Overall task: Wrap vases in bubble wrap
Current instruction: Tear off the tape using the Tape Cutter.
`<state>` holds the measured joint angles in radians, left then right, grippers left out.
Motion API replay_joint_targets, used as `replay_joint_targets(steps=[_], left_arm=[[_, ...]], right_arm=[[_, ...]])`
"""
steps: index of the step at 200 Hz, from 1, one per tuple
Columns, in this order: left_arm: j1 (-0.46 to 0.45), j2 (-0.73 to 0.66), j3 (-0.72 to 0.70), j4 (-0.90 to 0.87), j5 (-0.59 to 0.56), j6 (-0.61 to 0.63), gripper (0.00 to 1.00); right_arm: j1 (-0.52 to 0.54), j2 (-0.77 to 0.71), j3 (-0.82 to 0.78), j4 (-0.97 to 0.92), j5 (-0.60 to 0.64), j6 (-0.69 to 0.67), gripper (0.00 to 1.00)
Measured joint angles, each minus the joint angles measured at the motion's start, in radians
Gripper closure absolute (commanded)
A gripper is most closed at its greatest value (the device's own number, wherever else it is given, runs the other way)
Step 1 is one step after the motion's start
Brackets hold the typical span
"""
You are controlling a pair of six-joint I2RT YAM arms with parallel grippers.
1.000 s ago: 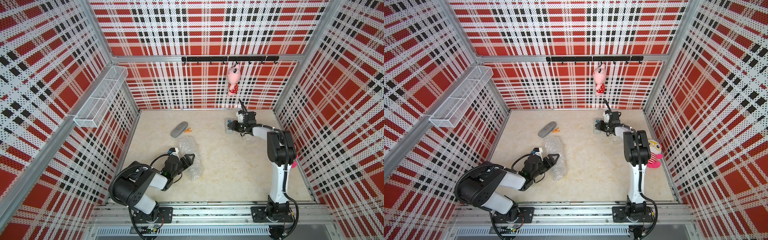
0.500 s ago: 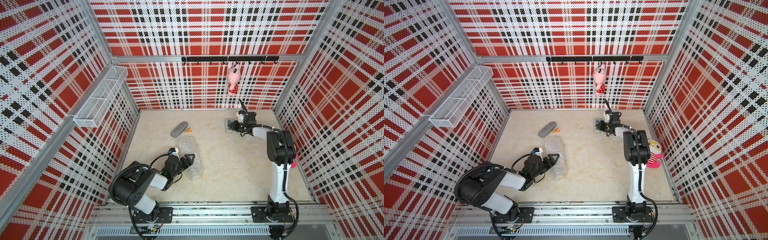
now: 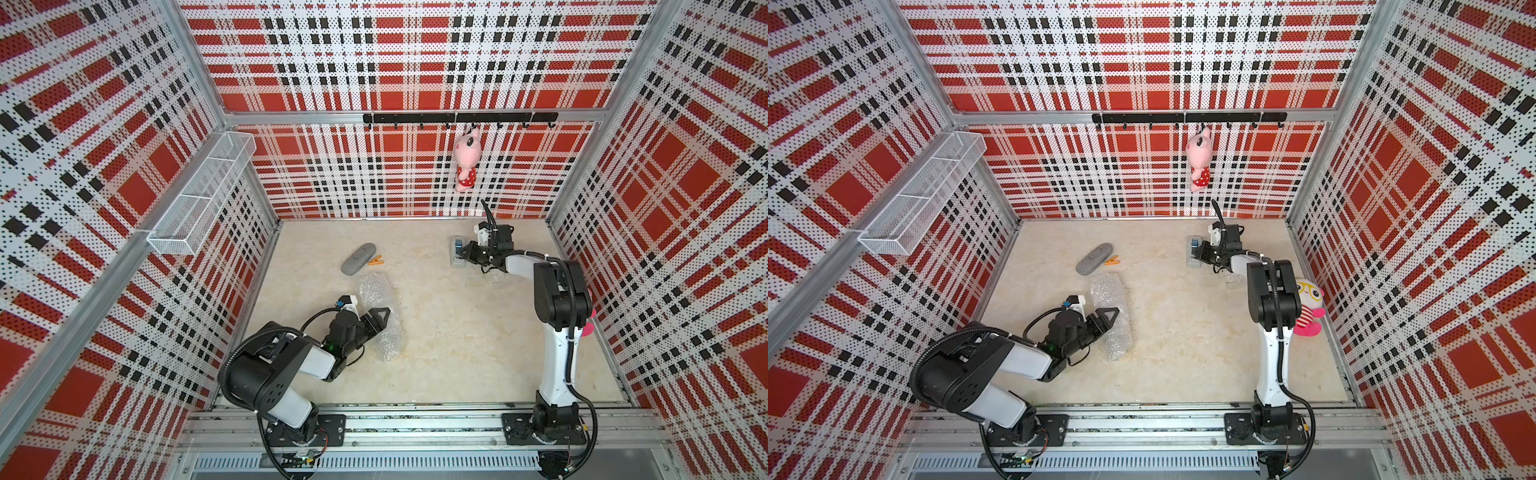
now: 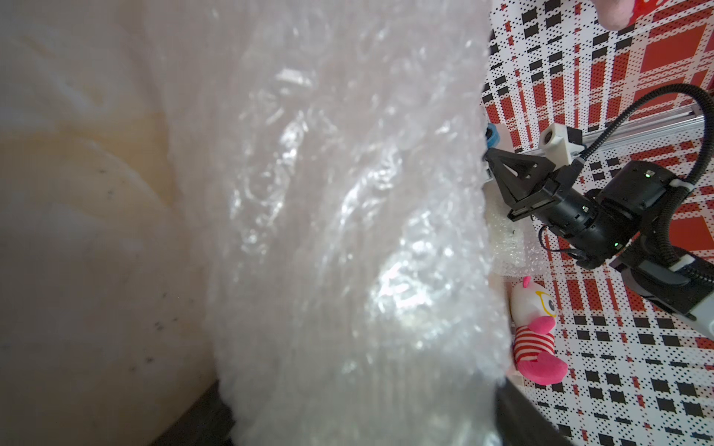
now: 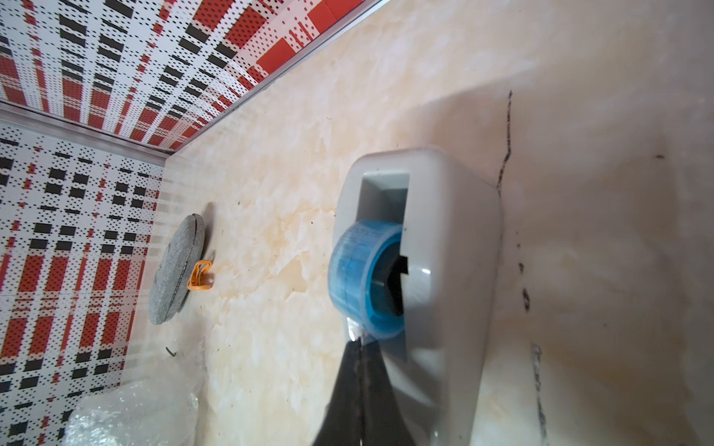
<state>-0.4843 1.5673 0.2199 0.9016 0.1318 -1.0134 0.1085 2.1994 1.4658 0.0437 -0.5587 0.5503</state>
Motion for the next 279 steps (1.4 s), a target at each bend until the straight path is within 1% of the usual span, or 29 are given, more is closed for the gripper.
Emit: replay_joint_targets(steps=[28, 94, 207, 279], left_arm=[[0.0, 0.001, 0.0, 0.002, 0.0, 0.0, 0.57], [0.0, 0.006, 0.0, 0.01, 0.0, 0.0, 0.57], [0.0, 0.016, 0.0, 0.025, 0.002, 0.0, 0.57], [0.0, 0.022, 0.0, 0.034, 0.003, 0.0, 0.57]], right_arm=[[-0.002, 0.0, -0.005, 0.013, -0.011, 0.039, 1.0], [-0.002, -0.008, -0.007, 0.016, -0.017, 0.069, 1.0], [-0.002, -0.053, -0.063, 0.055, -0.026, 0.078, 1.0], [-0.002, -0.093, -0.065, 0.06, -0.039, 0.084, 1.0]])
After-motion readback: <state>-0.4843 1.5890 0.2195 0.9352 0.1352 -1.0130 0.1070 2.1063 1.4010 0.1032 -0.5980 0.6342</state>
